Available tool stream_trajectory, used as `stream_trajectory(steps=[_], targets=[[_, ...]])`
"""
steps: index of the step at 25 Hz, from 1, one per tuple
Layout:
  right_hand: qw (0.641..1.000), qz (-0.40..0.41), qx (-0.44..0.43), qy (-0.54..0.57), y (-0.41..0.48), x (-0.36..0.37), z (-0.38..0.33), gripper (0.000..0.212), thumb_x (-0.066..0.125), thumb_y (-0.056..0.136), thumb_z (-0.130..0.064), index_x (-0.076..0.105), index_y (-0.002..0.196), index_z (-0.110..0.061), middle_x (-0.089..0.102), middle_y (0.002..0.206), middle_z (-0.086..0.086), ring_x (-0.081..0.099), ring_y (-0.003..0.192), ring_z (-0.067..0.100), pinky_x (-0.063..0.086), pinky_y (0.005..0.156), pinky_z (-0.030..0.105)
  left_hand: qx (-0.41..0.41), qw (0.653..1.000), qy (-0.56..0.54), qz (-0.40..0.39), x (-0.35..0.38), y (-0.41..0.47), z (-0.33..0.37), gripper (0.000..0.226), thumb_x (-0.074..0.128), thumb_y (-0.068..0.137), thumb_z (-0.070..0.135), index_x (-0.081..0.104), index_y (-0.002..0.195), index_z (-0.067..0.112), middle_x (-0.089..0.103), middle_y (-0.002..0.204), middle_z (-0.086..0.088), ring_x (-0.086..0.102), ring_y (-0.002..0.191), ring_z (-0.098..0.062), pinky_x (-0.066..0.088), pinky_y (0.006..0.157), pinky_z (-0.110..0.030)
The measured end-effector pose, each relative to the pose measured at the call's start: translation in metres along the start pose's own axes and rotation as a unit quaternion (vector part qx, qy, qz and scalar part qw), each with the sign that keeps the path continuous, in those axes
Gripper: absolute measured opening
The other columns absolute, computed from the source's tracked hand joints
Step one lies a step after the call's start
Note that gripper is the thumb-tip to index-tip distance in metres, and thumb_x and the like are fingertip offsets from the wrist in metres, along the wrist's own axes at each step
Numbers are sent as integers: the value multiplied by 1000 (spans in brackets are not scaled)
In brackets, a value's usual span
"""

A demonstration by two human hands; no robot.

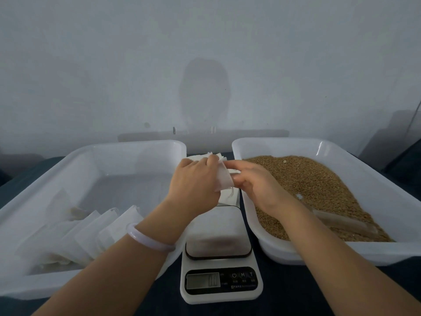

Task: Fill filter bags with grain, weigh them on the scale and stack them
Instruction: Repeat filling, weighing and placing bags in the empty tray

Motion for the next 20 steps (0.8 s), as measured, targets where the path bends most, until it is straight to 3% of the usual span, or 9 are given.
stream_trajectory(steps=[4, 8, 10, 11, 13, 15, 16, 18, 20], targets=[[999, -11, 7, -32, -5, 1, 0, 52, 49, 68, -12, 66, 117, -12, 71, 108, 9, 64, 107, 21, 43, 103, 42, -19, 999, 25, -7, 3, -1, -4, 71, 59, 70, 68, 43, 120, 19, 59, 114, 5, 55, 105, -21, 32, 89, -33], [997, -28, 6, -70, -10, 5, 2, 33, 58, 82, 3, 68, 109, -11, 73, 94, 7, 68, 88, 19, 51, 87, 33, -14, 994, -104, -8, 1, -5, 0, 74, 71, 65, 62, 44, 119, 20, 58, 114, 4, 60, 95, -21, 32, 72, -27], [996, -28, 0, -80, -11, 5, 1, 32, 58, 84, 4, 70, 109, -12, 73, 97, 9, 68, 94, 23, 52, 88, 33, -62, 987, -140, -42, 3, -5, -6, 82, 75, 61, 60, 39, 125, 23, 54, 118, 5, 59, 98, -22, 34, 71, -27], [997, -21, -3, -78, -11, 4, -1, 35, 58, 85, 4, 69, 112, -15, 73, 99, 7, 68, 98, 20, 51, 90, 31, -96, 988, -113, -41, 1, -5, -13, 87, 75, 60, 61, 37, 128, 24, 53, 119, 4, 57, 103, -23, 36, 73, -29], [997, -17, -8, -75, -10, 3, -2, 43, 58, 85, 4, 63, 121, -19, 73, 101, 0, 66, 103, 13, 47, 94, 27, -118, 993, 0, -7, -5, -6, -25, 98, 74, 59, 64, 30, 136, 22, 48, 126, -1, 45, 120, -26, 34, 93, -35], [998, -24, -8, -65, -10, 3, -1, 50, 59, 84, 3, 56, 129, -19, 73, 102, 0, 66, 104, 13, 46, 91, 24, -47, 997, 48, 34, -12, -5, -16, 108, 75, 60, 60, 25, 144, 15, 43, 138, -5, 30, 136, -29, 16, 114, -42], [998, -28, -11, -55, -11, 4, -2, 51, 60, 82, 0, 56, 129, -17, 73, 101, 4, 66, 103, 18, 48, 89, 24, 1, 998, 46, 50, -13, -5, -7, 106, 76, 63, 56, 27, 145, 11, 45, 139, -7, 29, 138, -29, 8, 117, -43], [998, -48, -24, -39, -11, 6, -5, 47, 61, 76, -6, 60, 122, -16, 71, 102, 14, 65, 103, 28, 50, 91, 31, 42, 997, 37, 46, -10, -2, 7, 88, 69, 73, 45, 31, 143, 9, 56, 127, -4, 42, 131, -26, 0, 117, -40], [997, -71, -31, -15, -11, 8, -6, 49, 58, 74, -7, 61, 122, -17, 70, 106, 15, 65, 105, 26, 47, 97, 31, 15, 999, 10, 36, -7, 1, 7, 63, 57, 80, 31, 36, 136, 9, 62, 112, 0, 54, 115, -22, 0, 117, -35]])
Point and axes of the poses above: each hand's wrist, its own y-axis towards the middle knuckle, its own x-axis out of the palm, z = x × y, the point moved 6 cm from there along y, towards the middle knuckle
